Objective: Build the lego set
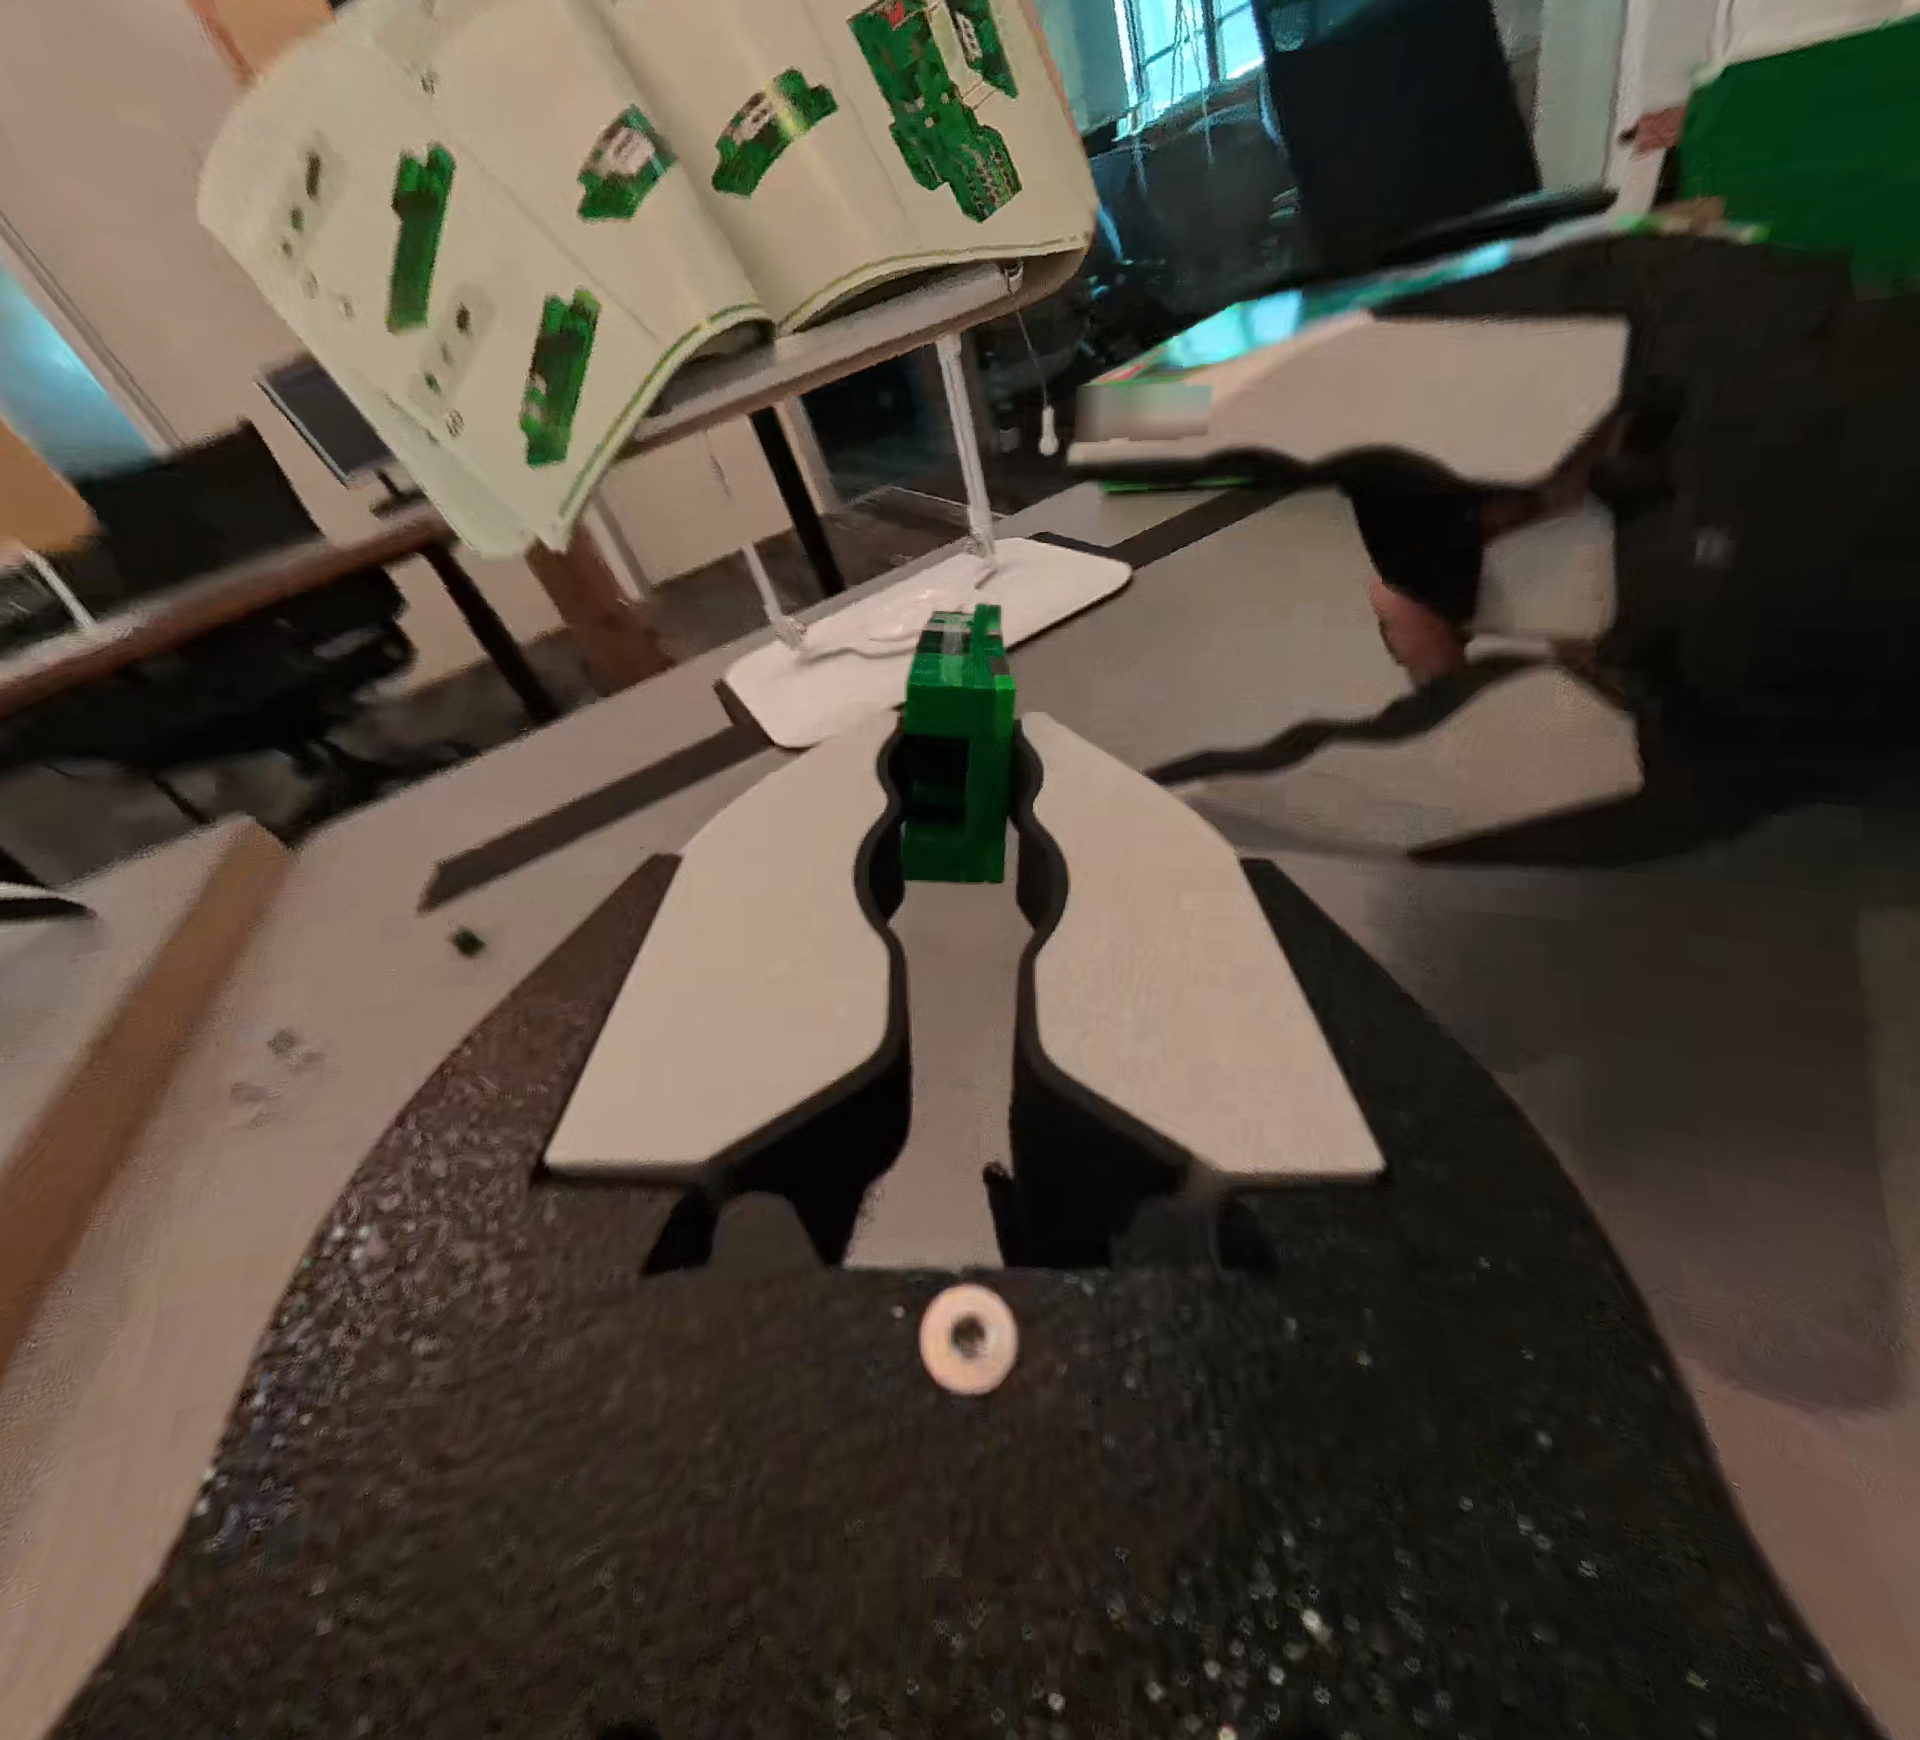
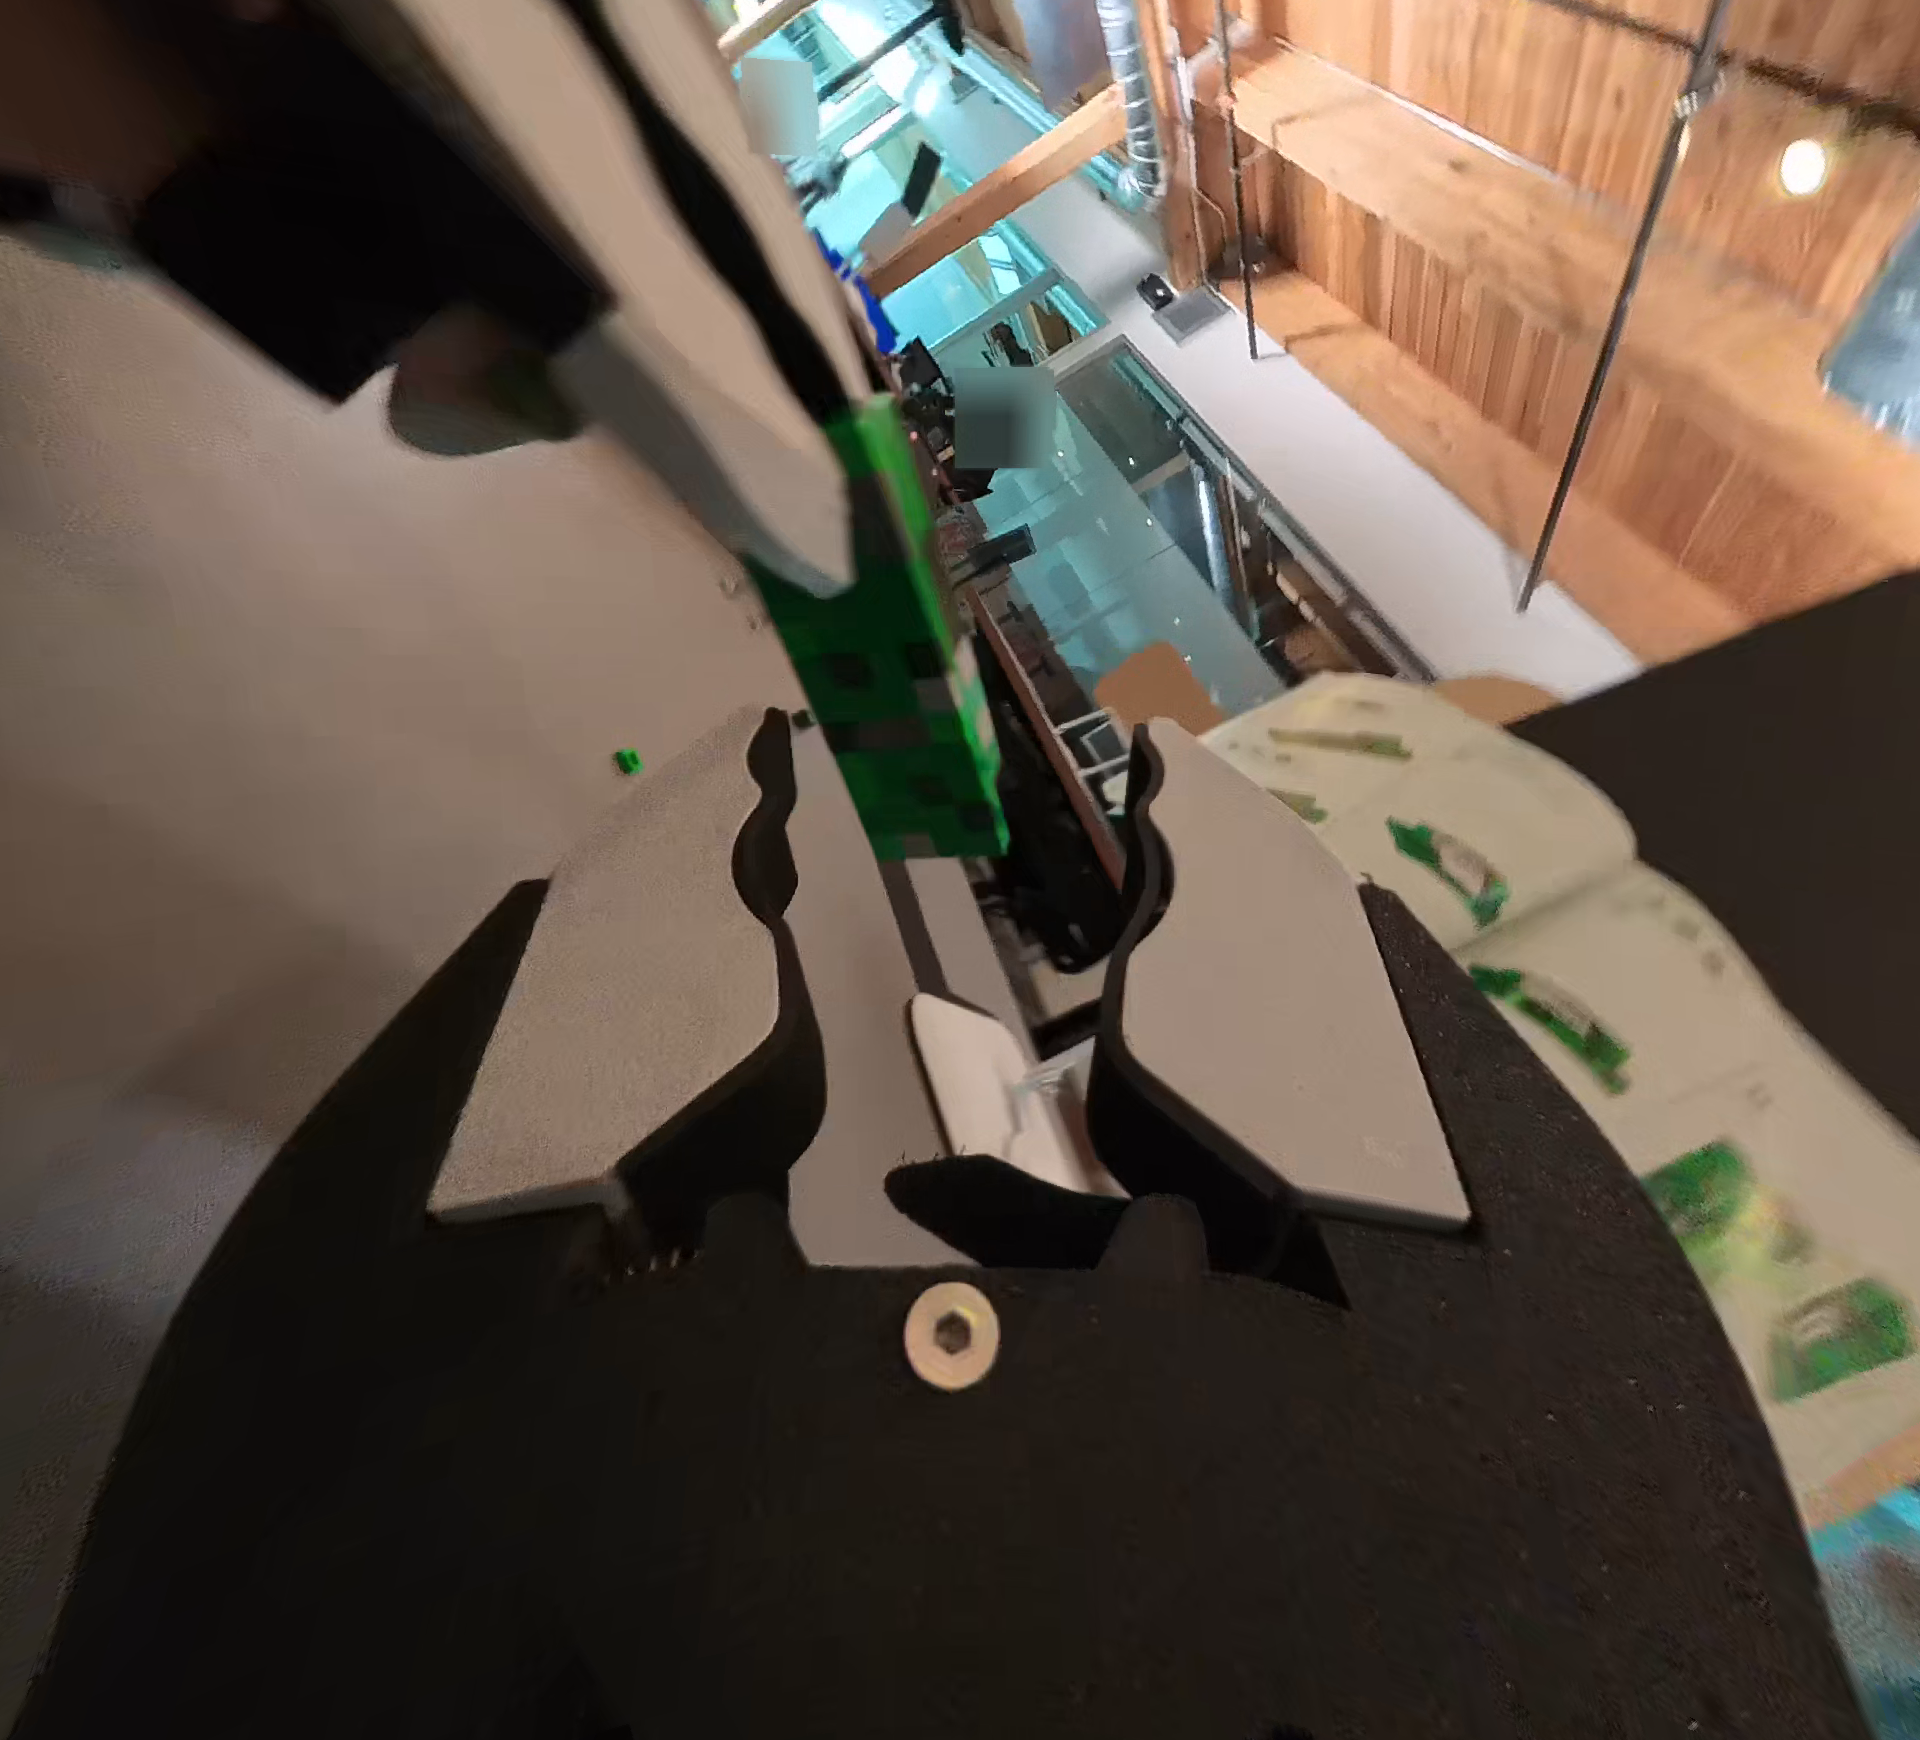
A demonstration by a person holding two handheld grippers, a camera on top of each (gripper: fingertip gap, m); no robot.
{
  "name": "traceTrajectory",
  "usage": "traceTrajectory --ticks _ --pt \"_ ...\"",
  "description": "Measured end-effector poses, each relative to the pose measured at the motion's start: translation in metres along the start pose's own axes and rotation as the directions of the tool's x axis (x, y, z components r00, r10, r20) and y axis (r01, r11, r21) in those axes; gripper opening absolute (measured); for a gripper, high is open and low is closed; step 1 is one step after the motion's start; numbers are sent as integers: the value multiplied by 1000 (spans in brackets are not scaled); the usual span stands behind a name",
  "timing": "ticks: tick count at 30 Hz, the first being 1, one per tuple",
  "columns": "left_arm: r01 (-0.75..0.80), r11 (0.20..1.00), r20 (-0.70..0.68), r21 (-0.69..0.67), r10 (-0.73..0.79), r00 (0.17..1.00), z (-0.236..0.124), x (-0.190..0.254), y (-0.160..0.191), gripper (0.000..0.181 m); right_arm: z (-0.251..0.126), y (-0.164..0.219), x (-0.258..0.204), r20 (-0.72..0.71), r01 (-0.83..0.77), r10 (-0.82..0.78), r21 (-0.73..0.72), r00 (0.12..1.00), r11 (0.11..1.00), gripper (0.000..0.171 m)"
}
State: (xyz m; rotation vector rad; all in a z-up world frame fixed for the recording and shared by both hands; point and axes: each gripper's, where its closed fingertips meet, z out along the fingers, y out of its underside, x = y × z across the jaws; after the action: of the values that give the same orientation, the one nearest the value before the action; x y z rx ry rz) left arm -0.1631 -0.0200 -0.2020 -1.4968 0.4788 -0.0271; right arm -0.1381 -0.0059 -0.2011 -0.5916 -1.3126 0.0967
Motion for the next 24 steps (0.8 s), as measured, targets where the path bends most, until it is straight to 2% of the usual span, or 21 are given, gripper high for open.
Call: traceTrajectory --ticks 3,8,15,17,19,21,23,24 --pt "178 984 -66 -17 -179 982 0 -1 4 16 5 -8 -16 8 194 -194 -14 981 981 59" --pt "355 934 -172 -49 -358 918 3 8 4 16 11 -8 -17 -30 303 -306 -68 952 951 58" --pt "387 917 -240 -97 -399 885 6 21 7 16 17 2 -18 -34 391 -400 -145 916 909 52" --pt "383 918 -244 -99 -395 886 7 23 7 16 17 4 -20 -28 414 -422 -151 906 898 41" --pt "376 923 -254 -76 -383 888 6 23 6 17 17 4 -18 -28 428 -438 -162 898 889 41" --pt "384 923 -253 -22 -377 891 6 20 -3 48 18 6 -18 -14 389 -397 -171 918 905 40" --pt "365 930 -187 33 -353 917 4 8 -10 79 17 13 -14 -7 304 -310 -188 951 934 40" --pt "345 937 -159 61 -332 930 1 2 -13 85 17 17 -10 -14 239 -246 -192 969 952 40"
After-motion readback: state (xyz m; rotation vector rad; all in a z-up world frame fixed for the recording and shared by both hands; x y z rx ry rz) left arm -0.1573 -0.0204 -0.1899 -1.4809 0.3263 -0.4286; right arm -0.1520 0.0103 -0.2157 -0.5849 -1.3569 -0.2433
